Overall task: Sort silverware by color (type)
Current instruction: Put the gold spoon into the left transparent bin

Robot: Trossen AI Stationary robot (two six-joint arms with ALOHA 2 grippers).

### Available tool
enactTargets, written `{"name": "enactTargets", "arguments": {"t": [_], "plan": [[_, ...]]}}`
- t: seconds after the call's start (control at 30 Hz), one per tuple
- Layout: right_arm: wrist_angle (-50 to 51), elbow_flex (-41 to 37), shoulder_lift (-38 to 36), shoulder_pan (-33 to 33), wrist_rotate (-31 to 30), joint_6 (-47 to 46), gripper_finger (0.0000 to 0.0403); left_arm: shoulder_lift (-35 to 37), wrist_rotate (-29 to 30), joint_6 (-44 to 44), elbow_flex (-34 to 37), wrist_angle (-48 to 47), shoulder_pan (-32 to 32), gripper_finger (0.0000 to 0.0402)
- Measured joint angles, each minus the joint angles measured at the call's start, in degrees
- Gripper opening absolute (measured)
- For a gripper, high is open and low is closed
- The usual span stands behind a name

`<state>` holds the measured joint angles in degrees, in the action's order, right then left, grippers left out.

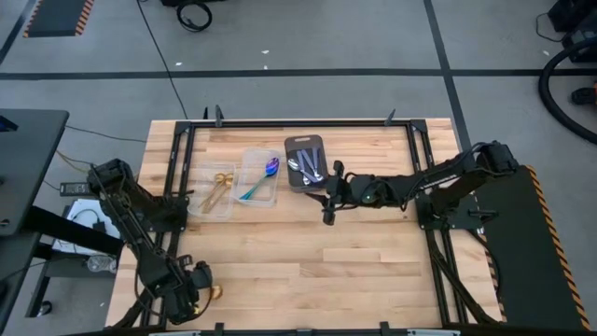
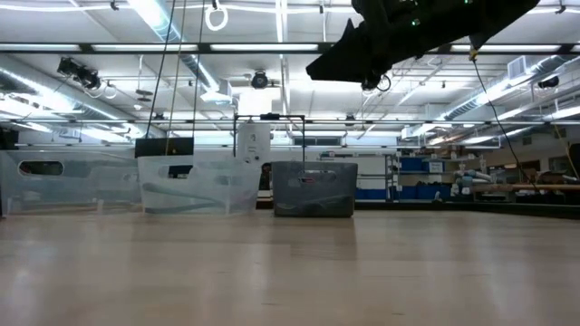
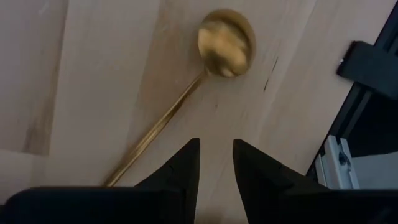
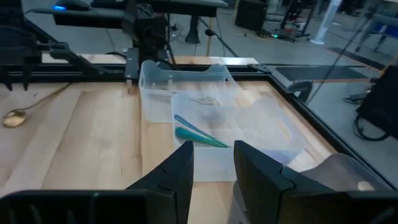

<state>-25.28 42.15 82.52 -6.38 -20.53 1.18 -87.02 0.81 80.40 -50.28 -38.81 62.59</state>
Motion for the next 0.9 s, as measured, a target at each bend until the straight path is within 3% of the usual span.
{"name": "enactTargets", "arguments": {"t": [0.3, 0.47, 0.67, 0.9], "plan": [[0.04, 0.00, 0.00, 2.84, 5.23, -0.06, 0.0125, -3.08, 1.04, -1.81, -1.62, 0.39, -1.13, 0.0102], [0.04, -0.02, 0.00, 2.87, 5.52, -0.36, 0.0125, -6.59, 1.10, -8.59, -5.05, -4.31, -2.16, 0.0102], [0.06, -0.04, 0.00, 2.72, 6.01, -1.22, 0.0125, -8.02, 1.09, -9.08, -5.64, -6.46, -1.73, 0.0102], [0.11, -0.04, 0.00, 2.72, 7.19, -1.22, 0.0125, -8.35, 5.53, -12.32, -5.62, -6.10, -1.64, 0.0103]]}}
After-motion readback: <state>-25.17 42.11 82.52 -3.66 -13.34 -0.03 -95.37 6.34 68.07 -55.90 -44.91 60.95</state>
